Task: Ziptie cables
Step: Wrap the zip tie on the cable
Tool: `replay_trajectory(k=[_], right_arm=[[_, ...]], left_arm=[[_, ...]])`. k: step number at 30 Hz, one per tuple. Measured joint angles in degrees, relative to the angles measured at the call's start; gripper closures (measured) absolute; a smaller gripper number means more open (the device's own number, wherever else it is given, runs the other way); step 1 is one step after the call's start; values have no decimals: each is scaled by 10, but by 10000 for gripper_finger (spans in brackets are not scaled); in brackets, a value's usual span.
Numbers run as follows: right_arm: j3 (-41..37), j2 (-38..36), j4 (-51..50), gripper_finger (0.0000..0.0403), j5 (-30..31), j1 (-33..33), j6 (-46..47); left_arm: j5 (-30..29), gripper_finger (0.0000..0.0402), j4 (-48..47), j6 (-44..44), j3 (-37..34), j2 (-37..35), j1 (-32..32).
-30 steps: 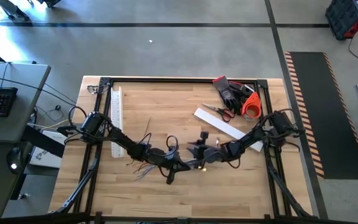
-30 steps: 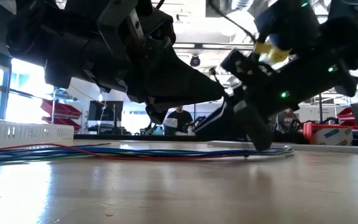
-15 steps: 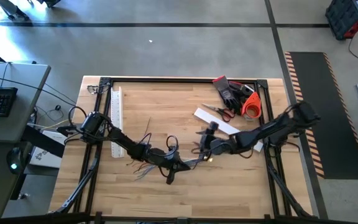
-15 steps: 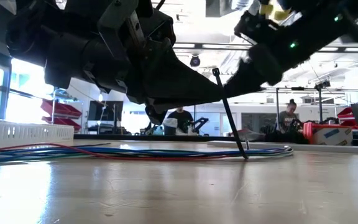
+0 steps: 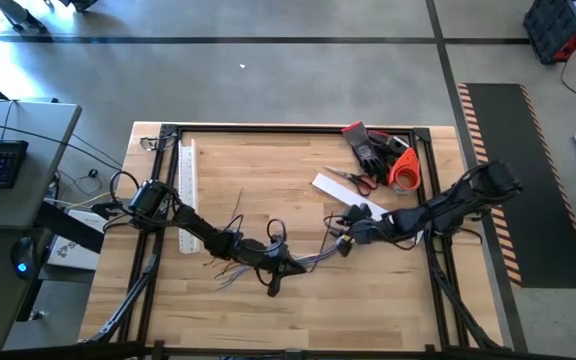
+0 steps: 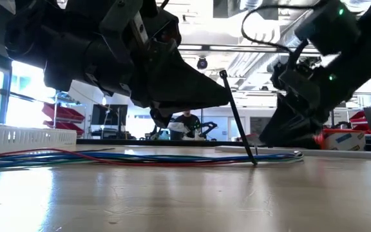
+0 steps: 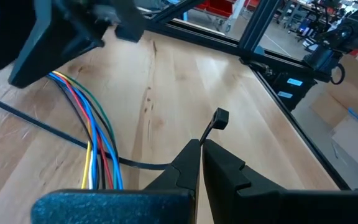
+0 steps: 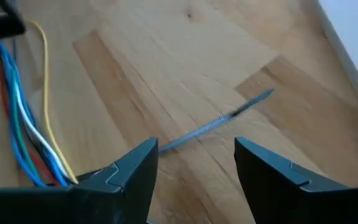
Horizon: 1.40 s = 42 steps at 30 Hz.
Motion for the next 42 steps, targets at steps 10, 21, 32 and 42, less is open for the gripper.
replay_trajectory(k=[10, 21, 32, 42], right_arm=[[20, 85, 77, 206, -33, -47, -42], [26, 89, 72, 343, -41, -43, -62], [26, 89, 73, 402, -16, -21, -91], [28, 90, 177, 403, 58, 40, -257]], left_arm=[[-2, 402, 10, 4, 2, 0, 0], [-19, 402, 14, 0, 5, 0, 0], [-19, 402, 13, 0, 5, 0, 0], [-19, 402, 13, 0, 5, 0, 0]])
